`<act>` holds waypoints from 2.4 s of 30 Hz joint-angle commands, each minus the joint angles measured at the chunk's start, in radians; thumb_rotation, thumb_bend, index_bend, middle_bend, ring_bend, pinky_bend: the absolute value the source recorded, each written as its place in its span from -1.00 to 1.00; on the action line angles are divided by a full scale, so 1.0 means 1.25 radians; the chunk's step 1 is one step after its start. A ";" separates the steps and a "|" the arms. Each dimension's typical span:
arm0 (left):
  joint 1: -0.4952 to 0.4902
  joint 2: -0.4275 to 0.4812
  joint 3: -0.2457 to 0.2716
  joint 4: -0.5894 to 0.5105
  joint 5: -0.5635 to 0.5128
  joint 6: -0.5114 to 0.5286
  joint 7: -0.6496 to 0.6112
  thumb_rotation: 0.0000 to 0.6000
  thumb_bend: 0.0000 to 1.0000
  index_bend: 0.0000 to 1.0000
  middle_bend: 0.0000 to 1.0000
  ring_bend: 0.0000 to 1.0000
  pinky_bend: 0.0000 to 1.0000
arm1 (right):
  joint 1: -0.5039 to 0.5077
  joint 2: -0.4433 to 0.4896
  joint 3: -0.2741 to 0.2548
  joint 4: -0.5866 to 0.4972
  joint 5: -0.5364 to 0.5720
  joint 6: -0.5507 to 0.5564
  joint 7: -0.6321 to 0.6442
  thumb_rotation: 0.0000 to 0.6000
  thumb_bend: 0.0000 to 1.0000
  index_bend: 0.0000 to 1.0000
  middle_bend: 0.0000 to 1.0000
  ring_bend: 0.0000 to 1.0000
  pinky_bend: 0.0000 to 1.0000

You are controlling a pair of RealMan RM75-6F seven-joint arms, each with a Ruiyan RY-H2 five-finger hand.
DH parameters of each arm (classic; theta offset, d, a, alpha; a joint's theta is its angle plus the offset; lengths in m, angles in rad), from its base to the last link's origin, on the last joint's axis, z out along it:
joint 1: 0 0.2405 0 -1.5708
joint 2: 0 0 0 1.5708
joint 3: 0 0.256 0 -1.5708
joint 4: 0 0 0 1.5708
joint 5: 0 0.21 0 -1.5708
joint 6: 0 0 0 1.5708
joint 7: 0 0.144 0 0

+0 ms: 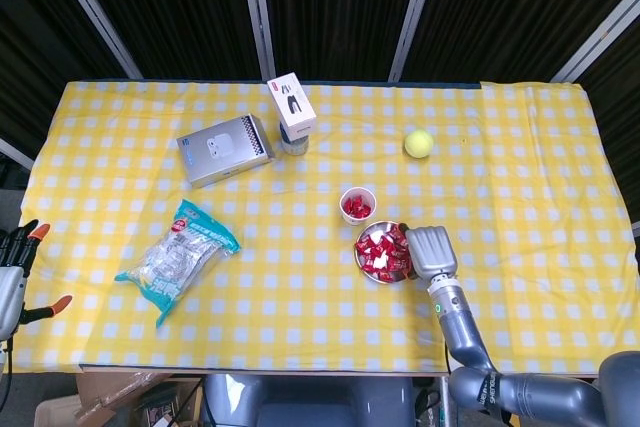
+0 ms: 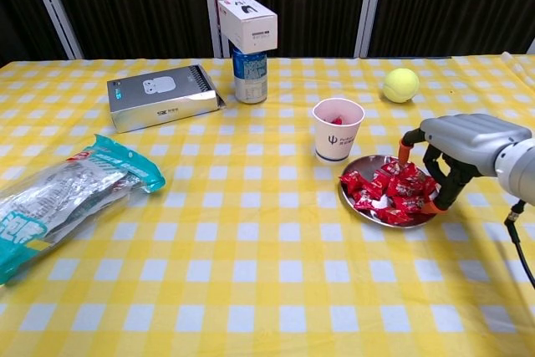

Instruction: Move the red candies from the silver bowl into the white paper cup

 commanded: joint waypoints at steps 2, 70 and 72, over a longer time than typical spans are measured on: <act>0.000 0.000 0.000 0.001 0.000 0.000 -0.001 1.00 -0.90 -1.00 -1.00 -1.00 -1.00 | -0.002 -0.008 0.001 0.018 0.007 -0.013 0.005 1.00 -0.57 -0.32 0.46 0.72 0.79; -0.004 0.015 -0.002 -0.012 -0.021 -0.025 -0.028 1.00 -0.90 -1.00 -1.00 -1.00 -1.00 | 0.166 -0.020 0.175 0.082 0.074 -0.070 -0.033 1.00 0.18 0.22 0.46 0.72 0.79; -0.005 0.015 -0.002 -0.013 -0.021 -0.025 -0.028 1.00 -0.90 -1.00 -1.00 -1.00 -1.00 | 0.169 -0.027 0.174 0.099 0.076 -0.076 -0.027 1.00 0.18 0.22 0.46 0.72 0.79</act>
